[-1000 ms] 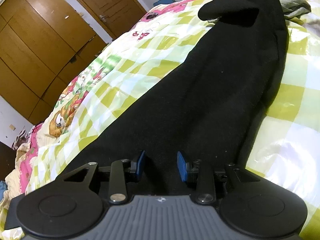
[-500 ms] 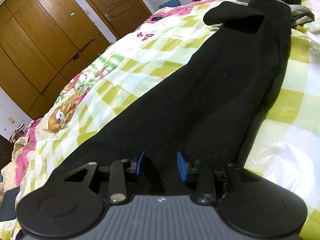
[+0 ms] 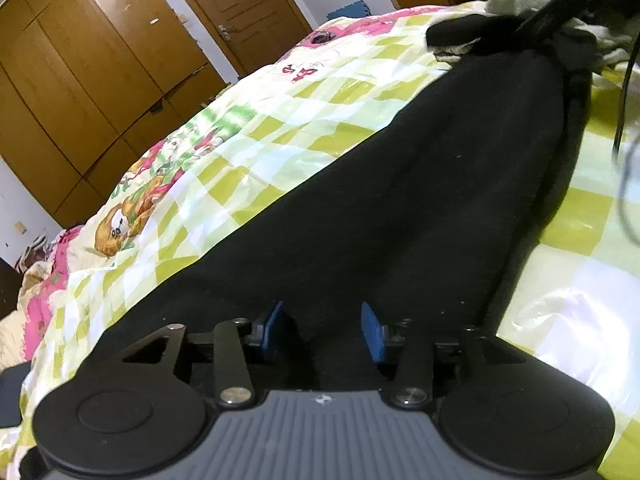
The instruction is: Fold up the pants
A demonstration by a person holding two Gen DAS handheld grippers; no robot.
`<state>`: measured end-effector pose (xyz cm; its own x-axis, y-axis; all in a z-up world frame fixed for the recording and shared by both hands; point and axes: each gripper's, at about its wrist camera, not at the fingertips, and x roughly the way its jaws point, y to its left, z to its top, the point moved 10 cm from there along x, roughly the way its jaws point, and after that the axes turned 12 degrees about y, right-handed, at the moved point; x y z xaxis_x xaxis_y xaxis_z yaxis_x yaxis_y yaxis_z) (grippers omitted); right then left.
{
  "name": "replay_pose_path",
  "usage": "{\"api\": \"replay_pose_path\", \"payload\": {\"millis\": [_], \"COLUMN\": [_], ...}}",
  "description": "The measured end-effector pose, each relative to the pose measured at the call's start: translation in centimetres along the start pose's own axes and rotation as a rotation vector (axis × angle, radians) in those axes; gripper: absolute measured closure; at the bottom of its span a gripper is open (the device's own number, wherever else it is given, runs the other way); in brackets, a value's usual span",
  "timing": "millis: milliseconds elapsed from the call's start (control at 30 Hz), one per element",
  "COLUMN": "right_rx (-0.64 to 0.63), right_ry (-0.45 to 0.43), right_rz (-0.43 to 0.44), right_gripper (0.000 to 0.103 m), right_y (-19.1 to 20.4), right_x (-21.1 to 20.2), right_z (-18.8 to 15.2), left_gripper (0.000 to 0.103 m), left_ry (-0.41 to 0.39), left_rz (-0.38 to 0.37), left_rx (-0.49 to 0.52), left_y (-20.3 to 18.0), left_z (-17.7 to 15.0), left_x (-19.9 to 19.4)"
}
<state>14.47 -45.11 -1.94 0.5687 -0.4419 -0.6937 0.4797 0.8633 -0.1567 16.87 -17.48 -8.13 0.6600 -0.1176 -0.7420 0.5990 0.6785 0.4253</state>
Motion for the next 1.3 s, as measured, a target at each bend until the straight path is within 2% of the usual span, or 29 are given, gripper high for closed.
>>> {"api": "replay_pose_path", "payload": {"millis": [33,67,167,233,400,500,600,667,733,767,833,867,967,1067,1167,1267,1300], "right_rx": [0.104,0.202,0.317,0.358,0.500,0.610,0.702,0.685,0.645,0.634,0.634,0.619,0.584,0.607,0.616,0.550,0.523], "right_ry": [0.030,0.058,0.083,0.108,0.098,0.074,0.010,-0.058,-0.173,-0.220,-0.262,-0.253,-0.158,-0.063,0.013,0.069,0.064], "right_rz": [0.077,0.166,0.369,0.417,0.522,0.641,0.744,0.787,0.836,0.845,0.835,0.815,0.682,0.581,0.583,0.508,0.514], "right_gripper": [0.050,0.057,0.057,0.056,0.051,0.051,0.051,0.051,0.050,0.043,0.031,0.031,0.031,0.032,0.037,0.037,0.037], "right_y": [-1.2,-2.0,-1.7,-1.2,-1.5,-2.1,-2.8,-3.1,-3.5,-4.0,-4.9,-5.0,-5.0,-5.6,-4.9,-3.6,-2.7], "right_x": [-0.2,-0.6,-1.2,-0.3,0.8,0.6,-1.1,-3.4,-6.4,-7.8,-9.3,-9.4,-7.5,-5.2,-3.7,-3.4,-3.8], "right_z": [-0.4,-0.9,-1.8,-1.6,-0.8,-0.8,0.2,2.1,4.0,4.6,4.7,4.2,1.6,-1.0,-2.5,-2.6,-2.4], "left_gripper": [0.045,0.045,0.044,0.044,0.044,0.044,0.044,0.043,0.043,0.043,0.042,0.042,0.042,0.042,0.039,0.032,0.031], "left_ry": [0.001,0.001,0.005,0.011,0.024,0.022,0.021,0.018,0.019,0.019,0.019,0.018,0.015,0.016,0.023,0.059,0.066], "left_rz": [-0.003,-0.004,0.004,0.013,0.020,0.020,0.016,0.017,0.017,0.016,0.015,0.016,0.021,0.027,0.023,0.025,0.032], "left_rx": [-0.009,-0.014,-0.013,-0.005,0.003,0.006,0.006,0.013,0.013,0.011,0.006,0.004,0.004,0.017,-0.002,-0.065,-0.085], "left_y": [0.1,0.1,0.0,0.0,-0.1,-0.1,0.0,-0.1,-0.1,0.0,0.0,0.0,-0.1,-0.1,0.4,1.7,2.3], "left_z": [0.0,0.0,0.0,0.1,0.2,0.2,0.1,0.1,0.1,0.1,0.0,0.0,-0.1,-0.1,-0.6,-1.8,-2.3], "left_x": [0.1,0.1,0.1,0.1,0.0,0.0,-0.1,0.0,0.0,0.0,0.0,0.0,-0.1,-0.3,-0.7,-1.0,-1.3]}}
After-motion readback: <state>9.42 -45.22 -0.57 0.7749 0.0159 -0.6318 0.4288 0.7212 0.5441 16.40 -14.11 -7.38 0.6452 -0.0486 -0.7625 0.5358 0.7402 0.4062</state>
